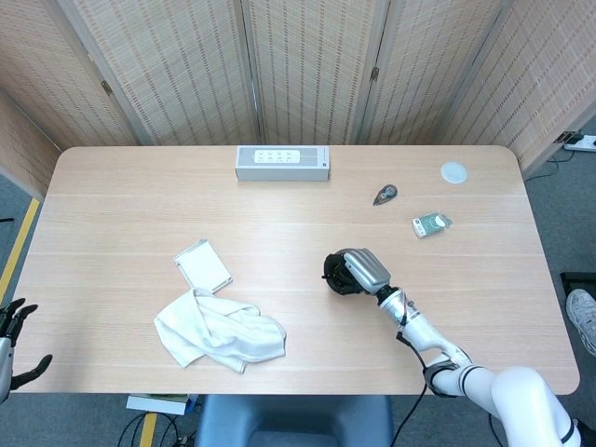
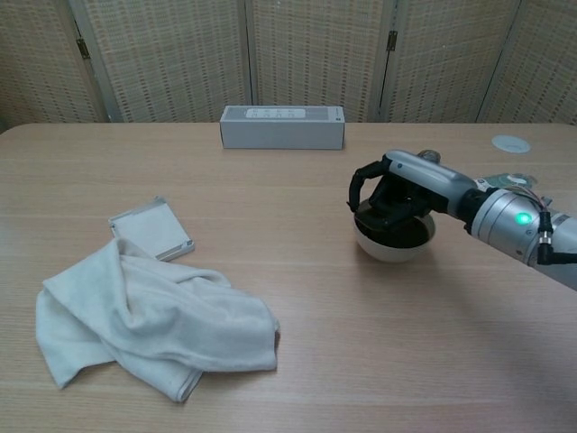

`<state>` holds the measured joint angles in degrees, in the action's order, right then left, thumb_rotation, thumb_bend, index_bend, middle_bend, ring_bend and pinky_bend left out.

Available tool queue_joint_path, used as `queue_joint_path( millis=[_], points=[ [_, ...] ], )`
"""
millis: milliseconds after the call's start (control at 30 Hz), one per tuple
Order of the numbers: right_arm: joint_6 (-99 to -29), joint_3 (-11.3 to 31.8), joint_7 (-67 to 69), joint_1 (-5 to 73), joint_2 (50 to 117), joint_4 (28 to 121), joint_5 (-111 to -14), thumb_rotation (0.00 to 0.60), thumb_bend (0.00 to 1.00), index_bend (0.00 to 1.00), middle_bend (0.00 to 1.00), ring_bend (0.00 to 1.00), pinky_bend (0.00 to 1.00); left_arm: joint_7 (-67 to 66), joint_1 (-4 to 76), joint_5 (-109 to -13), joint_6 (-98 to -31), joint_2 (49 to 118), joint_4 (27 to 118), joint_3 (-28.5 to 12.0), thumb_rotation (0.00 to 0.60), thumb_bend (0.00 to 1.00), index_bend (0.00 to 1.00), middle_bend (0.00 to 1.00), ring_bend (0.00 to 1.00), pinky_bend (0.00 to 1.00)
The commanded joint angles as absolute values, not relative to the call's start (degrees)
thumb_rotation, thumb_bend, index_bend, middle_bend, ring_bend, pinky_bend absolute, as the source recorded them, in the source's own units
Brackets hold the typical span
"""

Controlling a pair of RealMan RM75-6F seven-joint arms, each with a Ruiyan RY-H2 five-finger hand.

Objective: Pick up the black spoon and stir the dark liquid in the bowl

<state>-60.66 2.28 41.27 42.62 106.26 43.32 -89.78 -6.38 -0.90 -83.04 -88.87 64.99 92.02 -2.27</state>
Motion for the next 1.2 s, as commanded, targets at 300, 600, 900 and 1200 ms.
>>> queue_joint_path(
  millis=[300, 600, 900, 1200],
  points=[
    [-62.03, 2.06, 39.04, 39.82, 102.98, 46.00, -88.81, 0.600, 0.27, 0.63, 0.93, 1.00, 1.00, -6.30, -0.65, -83.79, -89.04, 65.23, 92.16, -2.25, 0.600, 0.24, 0.21, 0.15, 0.16, 0.18],
    [-65.66, 1.28, 35.27, 37.12, 99.66, 49.63, -89.56, 0.600, 0.11, 0.15, 0.93, 1.00, 1.00, -6.18, -0.83, -84.06, -89.60, 65.28, 92.37, -2.27, 0.600, 0.24, 0.21, 0.14, 0.16, 0.18],
    [-72.30, 1.54, 28.66, 32.76, 91.40, 58.86, -89.59, 0.600, 0.14, 0.13, 0.89, 1.00, 1.00, -5.87, -0.35, -84.82, -89.50, 65.11, 92.54, -2.38, 0.600, 0.24, 0.21, 0.14, 0.16, 0.18],
    [-80.20, -0.16, 8.43, 23.79, 78.02, 72.64, -87.86, 0.600, 0.38, 0.44, 0.68, 0.84, 0.89, -5.63, -0.13, -86.03, -89.72, 65.89, 92.78, -2.04, 0.600, 0.24, 0.21, 0.14, 0.16, 0.18]
  ],
)
